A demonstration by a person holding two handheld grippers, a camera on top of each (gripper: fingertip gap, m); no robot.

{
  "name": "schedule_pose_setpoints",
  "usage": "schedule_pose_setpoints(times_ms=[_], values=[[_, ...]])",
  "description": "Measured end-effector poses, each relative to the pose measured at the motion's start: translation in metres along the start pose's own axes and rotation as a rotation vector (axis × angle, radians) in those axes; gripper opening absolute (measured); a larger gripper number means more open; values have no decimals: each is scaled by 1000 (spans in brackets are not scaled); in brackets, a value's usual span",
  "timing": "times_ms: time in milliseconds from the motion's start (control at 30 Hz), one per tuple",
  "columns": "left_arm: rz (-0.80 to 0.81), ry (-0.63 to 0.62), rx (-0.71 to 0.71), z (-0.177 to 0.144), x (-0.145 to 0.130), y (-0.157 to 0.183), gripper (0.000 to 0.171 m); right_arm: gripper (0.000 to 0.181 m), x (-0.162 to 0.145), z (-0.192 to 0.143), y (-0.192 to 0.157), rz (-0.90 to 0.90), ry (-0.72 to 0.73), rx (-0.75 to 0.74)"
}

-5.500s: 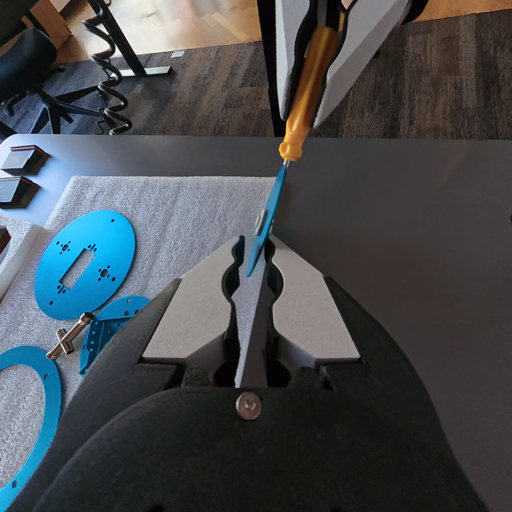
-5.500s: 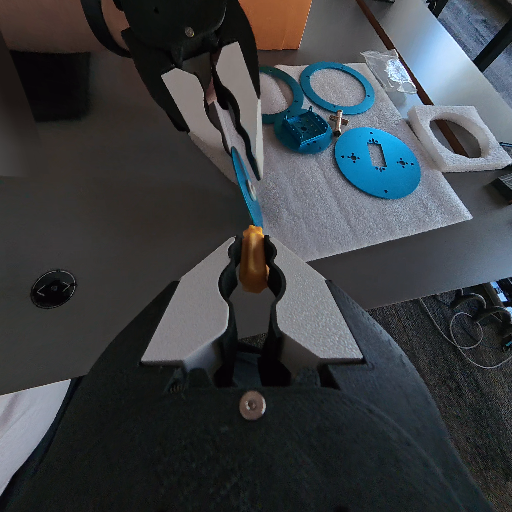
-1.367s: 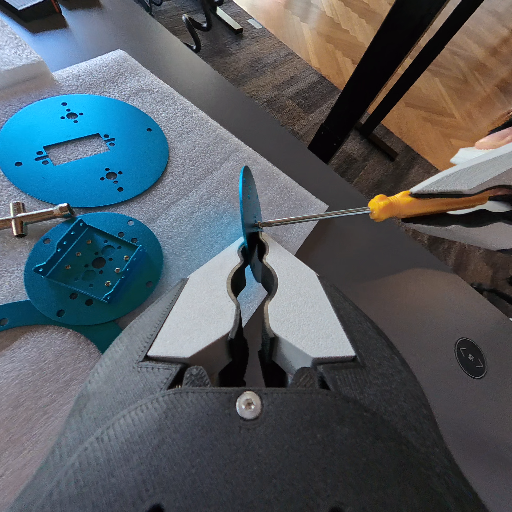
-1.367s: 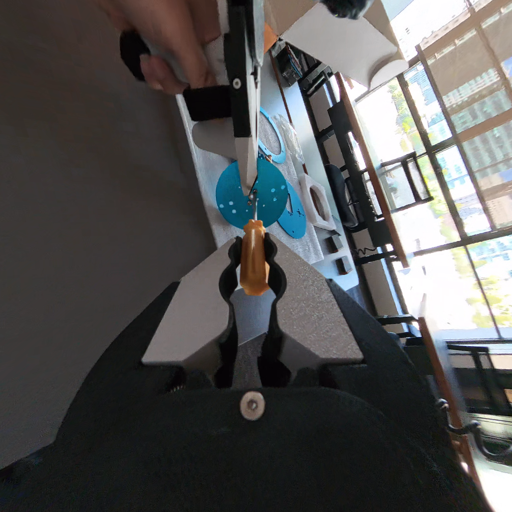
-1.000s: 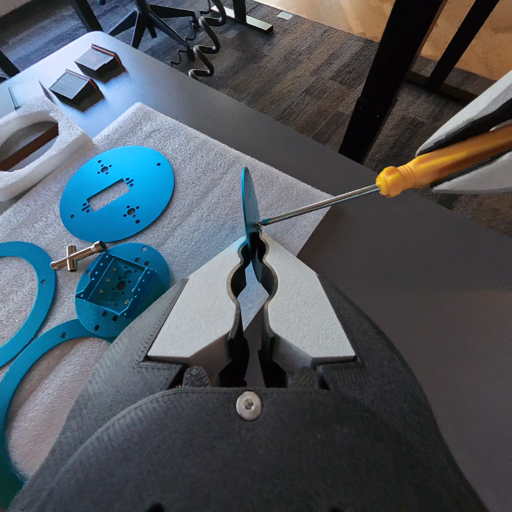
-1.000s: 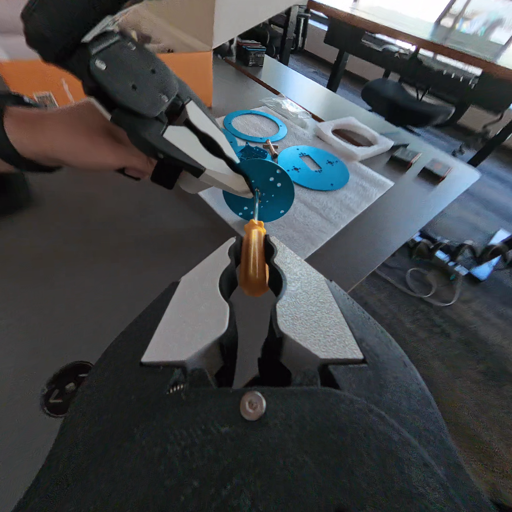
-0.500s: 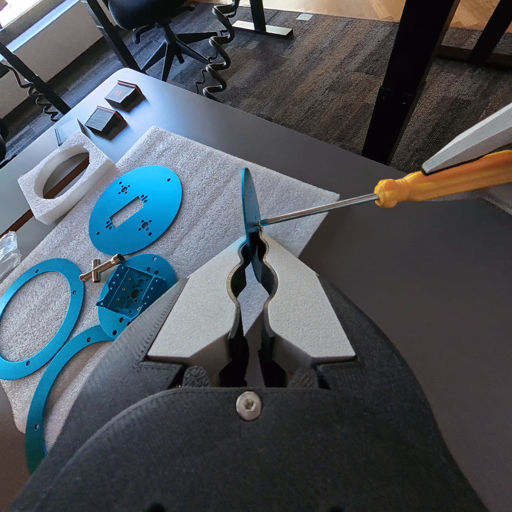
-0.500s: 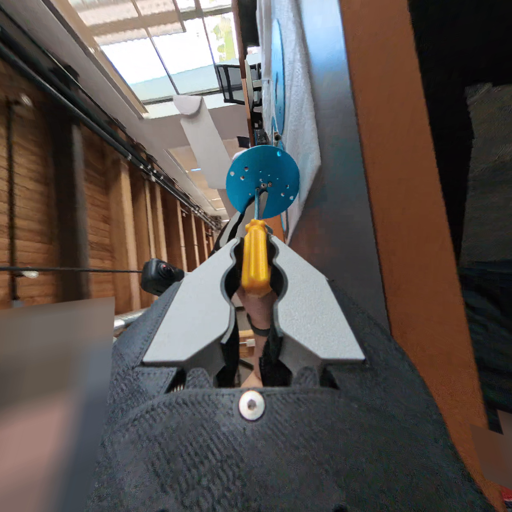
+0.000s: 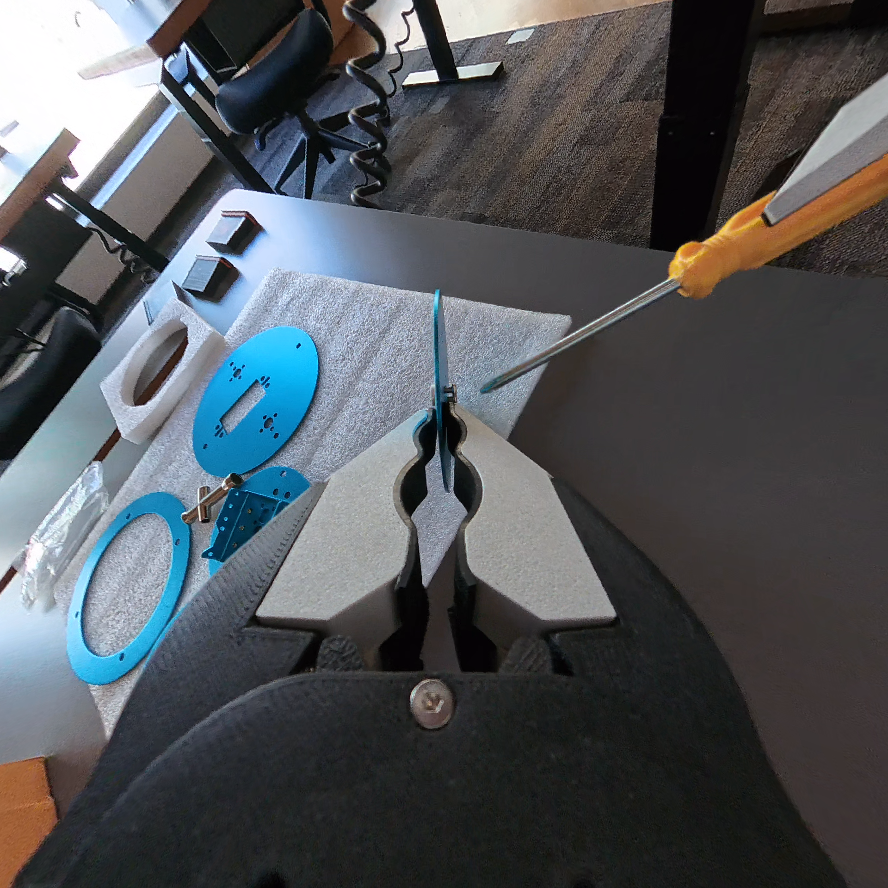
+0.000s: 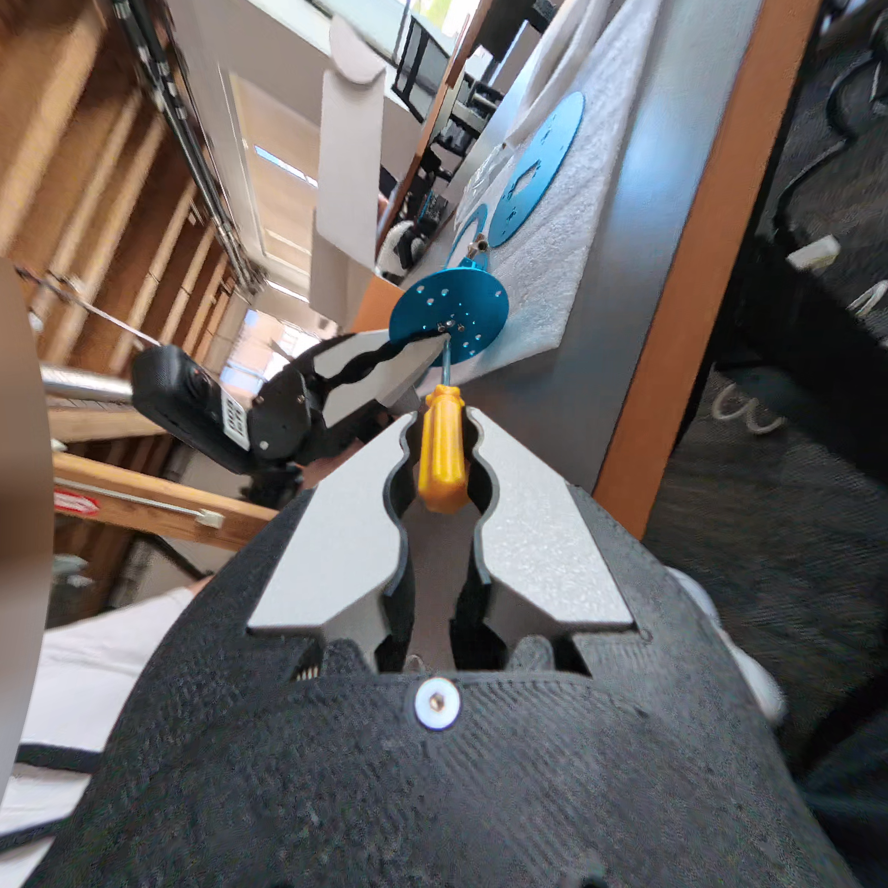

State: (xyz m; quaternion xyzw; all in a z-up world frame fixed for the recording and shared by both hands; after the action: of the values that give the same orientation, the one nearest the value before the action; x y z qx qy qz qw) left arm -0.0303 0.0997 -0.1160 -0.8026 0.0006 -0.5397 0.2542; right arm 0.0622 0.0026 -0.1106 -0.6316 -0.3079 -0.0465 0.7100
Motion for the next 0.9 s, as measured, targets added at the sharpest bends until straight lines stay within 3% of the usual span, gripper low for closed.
schedule_pose_setpoints(times_ms=[233, 333, 467, 700, 900], values=[[156, 18, 12, 1, 0, 7, 2, 15, 5, 3, -3, -373, -69, 33], [142, 22, 9, 1, 1, 7, 2, 14, 7, 4, -3, -505, -100, 40], [-42, 36, -12, 0, 0, -2, 2, 14, 11, 5, -14, -748, -121, 73], [-438, 43, -63, -1, -8, -20, 2, 14, 8, 21, -41, -1407, -159, 126], [-593, 44, -85, -1, -12, -26, 2, 15, -1, 34, -50, -1596, -178, 176]])
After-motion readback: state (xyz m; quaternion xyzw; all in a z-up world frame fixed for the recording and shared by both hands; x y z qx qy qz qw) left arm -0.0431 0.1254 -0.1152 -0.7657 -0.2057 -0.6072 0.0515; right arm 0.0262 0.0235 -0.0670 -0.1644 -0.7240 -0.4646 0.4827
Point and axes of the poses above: each gripper's, where its closed fingertips meet, z out along the fingers, x out of its top, y = z × x across the jaws, the point moved 3 cm from there along -z, back along the fingers, and after that the axes turned 15 degrees about y, right-handed, at the moved point
